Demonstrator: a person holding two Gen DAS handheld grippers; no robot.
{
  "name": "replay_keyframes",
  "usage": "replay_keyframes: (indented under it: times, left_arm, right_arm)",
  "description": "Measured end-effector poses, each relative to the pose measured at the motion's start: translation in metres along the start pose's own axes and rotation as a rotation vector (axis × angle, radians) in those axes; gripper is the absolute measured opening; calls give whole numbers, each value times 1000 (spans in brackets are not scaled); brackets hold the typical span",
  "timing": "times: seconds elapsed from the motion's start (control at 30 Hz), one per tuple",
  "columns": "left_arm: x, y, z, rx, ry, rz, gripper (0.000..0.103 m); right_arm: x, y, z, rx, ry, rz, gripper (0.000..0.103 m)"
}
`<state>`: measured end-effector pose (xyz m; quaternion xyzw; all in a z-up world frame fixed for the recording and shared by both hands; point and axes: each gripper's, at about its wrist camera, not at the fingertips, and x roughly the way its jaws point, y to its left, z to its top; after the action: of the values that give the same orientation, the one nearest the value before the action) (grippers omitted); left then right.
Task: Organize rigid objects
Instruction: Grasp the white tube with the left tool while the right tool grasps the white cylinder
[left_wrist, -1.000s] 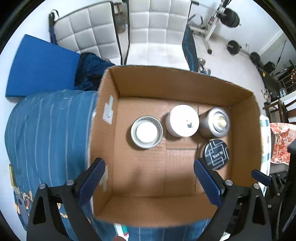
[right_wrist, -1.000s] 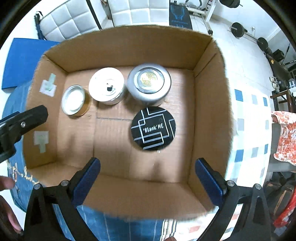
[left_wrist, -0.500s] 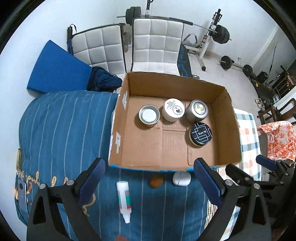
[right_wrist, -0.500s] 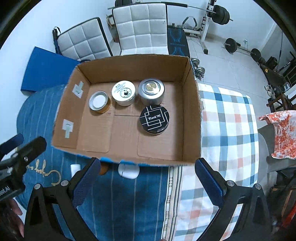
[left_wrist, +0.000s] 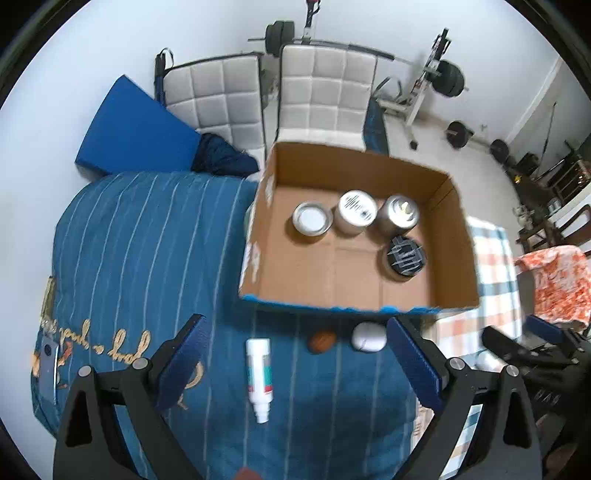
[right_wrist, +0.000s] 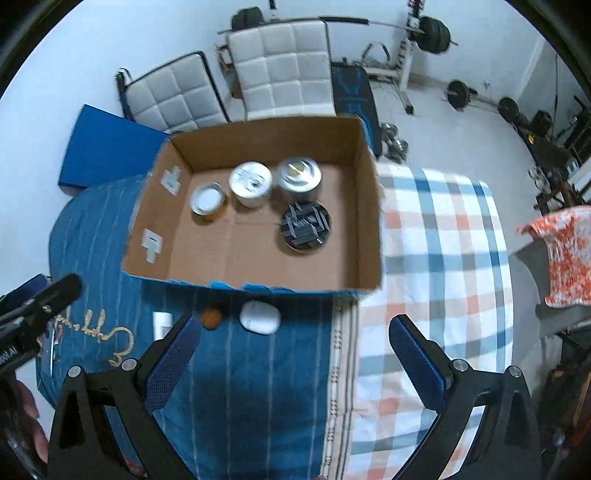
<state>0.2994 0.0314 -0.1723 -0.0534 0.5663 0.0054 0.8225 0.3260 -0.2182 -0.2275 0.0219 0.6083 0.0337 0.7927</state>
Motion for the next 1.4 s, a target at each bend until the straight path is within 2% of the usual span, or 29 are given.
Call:
replay_keyframes:
  times: [0.13,0.27,0.43,0.53,0.6,0.63,0.67,0.7,0.73,0.83,1.0,1.27,1.33,1.37,1.4]
  left_arm:
    - [22,7,-13,-2,49,42,98]
    - [62,13,-31,1,136,84,98]
    - [109,19,-54,-26,240,100,98]
    - [132,20,-66,-34,284,110,98]
    - [145,20,-73,-36,311,117,98]
    - [152,20,-77,-37,327,121,98]
    - [156,21,-79,-38,336,124,98]
    - [160,20,-82,-37,348,127,98]
    - [163,21,-85,-37,355,129,98]
    - [167,20,-90,-35,366,133,98]
    - [172,25,-98,-42,376,134,98]
    - [203,53,-105,-105,418,114,98]
    - [215,57,-105,-107,429,105,92]
    - [222,58,-106,-103,443,101,78]
    - [230,58,-108,-98,463,93,76]
  right_arm:
    - [25,-40,-16,65,66,-43,103]
    - [57,-91,-36,113,147,-106,103]
    - [108,-159,-59,146,261,-203,103]
    - [134,-187,-66,156,312,-228,99]
    - [151,-196,-70,146,345,-231,92]
    - [159,-198,-72,137,360,-238,89]
    - [166,-199,-74,127,377,-241,79]
    - [175,-200,-77,127,401,-240,62]
    - [180,-202,-80,145,419,-228,54]
    - [178,-201,-85,195,416,-202,54]
    - [176,-193,-102,333,464,-63,54]
    - [166,-139,-112,263,432,-43,54]
    - [167,-126,-112,256,433,-32,54]
    - [168,-120,-111,253,434,-25,54]
    - [168,-113,-110,248,434,-19,54]
